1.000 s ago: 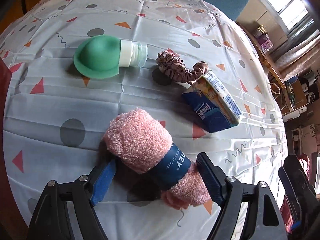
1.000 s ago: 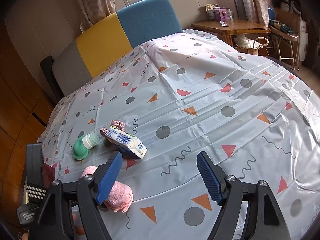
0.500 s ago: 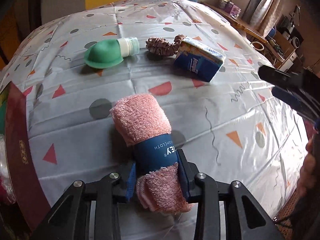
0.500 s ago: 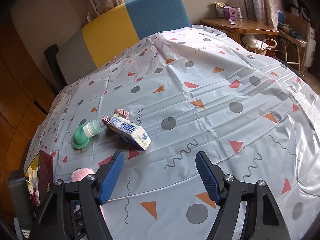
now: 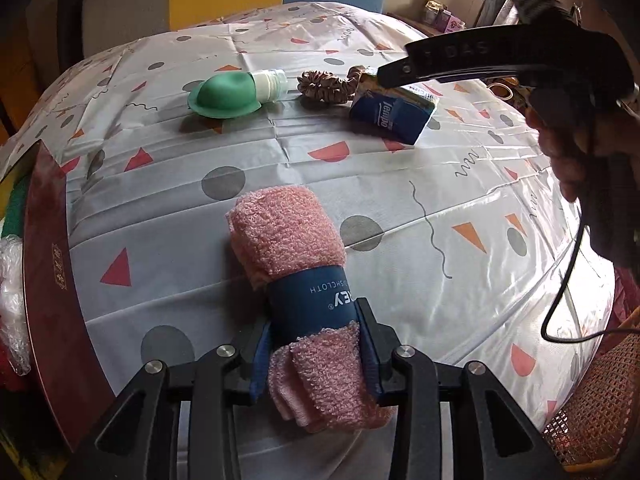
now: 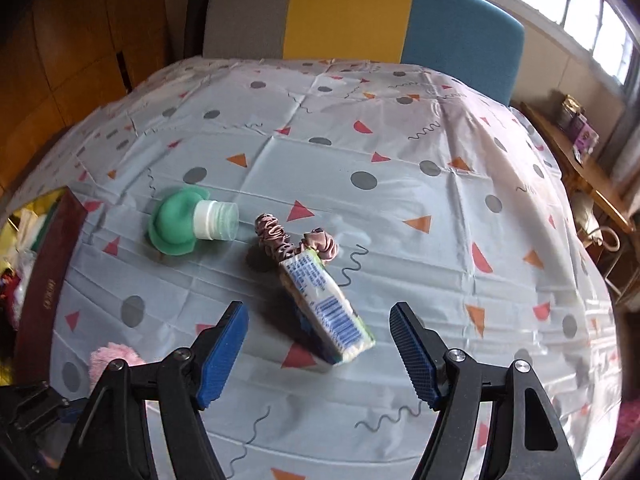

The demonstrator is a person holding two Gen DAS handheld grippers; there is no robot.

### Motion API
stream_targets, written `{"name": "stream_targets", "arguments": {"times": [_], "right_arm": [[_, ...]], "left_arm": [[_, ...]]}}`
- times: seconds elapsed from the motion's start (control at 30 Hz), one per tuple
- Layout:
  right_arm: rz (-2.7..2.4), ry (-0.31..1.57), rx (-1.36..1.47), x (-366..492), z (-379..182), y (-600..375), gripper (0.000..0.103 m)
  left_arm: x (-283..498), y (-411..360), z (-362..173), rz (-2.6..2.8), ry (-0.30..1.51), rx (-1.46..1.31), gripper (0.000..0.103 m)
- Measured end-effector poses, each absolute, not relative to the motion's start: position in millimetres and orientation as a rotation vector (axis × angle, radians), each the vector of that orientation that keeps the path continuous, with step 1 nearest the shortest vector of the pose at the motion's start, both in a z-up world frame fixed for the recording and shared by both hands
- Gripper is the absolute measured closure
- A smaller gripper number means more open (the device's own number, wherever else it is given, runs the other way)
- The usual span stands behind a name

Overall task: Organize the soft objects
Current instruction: 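Lift the pink towel roll with the left tool while the right tool grasps the white soap box, then carry the pink towel roll into the tin box and open the left tool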

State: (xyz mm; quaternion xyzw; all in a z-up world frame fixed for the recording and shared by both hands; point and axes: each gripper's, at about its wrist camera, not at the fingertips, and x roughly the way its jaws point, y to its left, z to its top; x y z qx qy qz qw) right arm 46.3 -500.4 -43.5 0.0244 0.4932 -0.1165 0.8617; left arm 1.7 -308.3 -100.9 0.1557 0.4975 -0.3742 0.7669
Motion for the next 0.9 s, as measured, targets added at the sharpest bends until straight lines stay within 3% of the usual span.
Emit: {"name": "stream_targets", "arguments": {"times": [0.1, 0.13, 0.2, 0.5, 0.9], "right_arm": [[-0.232, 1.129, -0.012, 67.7, -64.1, -503.8, 0.030], [-0.230, 1.158, -0.016, 71.9, -72.0, -505.6, 0.041], [-0.245, 1.178, -0.002, 71.9, -80.0, -506.7, 0.075], [-0.151, 1.071, 0.203, 2.3, -65.0, -460.8, 0.076], [-0.177, 1.007, 0.175, -31.9, -77.5, -428.9, 0.077]], "left_arm": [[2.7, -306.6, -101.0, -0.816, 1.074, 0.332, 0.065], [2.5, -305.6, -100.8, -0.818, 1.070, 0.332, 0.065], [2.6, -302.6, -100.0, -0.821, 1.065, 0.328, 0.067], [-7.1, -280.1, -76.7, -0.799, 1.038, 0.313, 0.069], [-14.1, -222.1, -3.5, -0.666, 0.852, 0.239, 0.069]]}}
